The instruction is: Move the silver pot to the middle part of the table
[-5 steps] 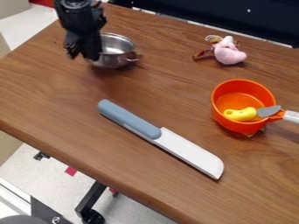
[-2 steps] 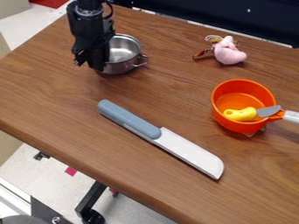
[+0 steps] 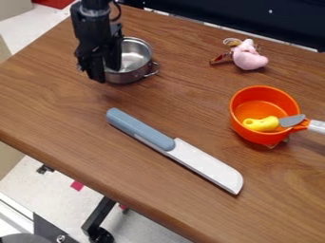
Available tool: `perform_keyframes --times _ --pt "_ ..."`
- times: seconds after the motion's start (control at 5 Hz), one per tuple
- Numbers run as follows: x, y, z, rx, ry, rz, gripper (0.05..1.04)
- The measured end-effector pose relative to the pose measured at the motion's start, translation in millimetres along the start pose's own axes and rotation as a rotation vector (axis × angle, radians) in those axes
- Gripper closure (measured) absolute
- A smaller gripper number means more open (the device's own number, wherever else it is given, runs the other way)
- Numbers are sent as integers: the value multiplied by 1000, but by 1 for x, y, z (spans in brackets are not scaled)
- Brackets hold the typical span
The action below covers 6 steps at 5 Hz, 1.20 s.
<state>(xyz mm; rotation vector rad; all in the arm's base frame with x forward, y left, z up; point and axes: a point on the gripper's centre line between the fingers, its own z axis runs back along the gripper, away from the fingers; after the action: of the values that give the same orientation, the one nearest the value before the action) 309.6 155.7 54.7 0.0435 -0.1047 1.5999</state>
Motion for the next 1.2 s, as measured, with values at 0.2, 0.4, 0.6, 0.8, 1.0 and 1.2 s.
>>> perform_keyframes --times 0.2,0.4,0.6,0.8,1.0,1.2 --pt "6 1 15 -41 12 -5 99" --pt "13 -2 37 -106 -20 -36 85" --pt "13 -5 59 -125 -42 -95 85" --pt "13 -4 76 -153 -77 -231 85" --pt "7 13 78 -135 -114 -507 85" --pt "9 34 77 -103 -93 -777 85"
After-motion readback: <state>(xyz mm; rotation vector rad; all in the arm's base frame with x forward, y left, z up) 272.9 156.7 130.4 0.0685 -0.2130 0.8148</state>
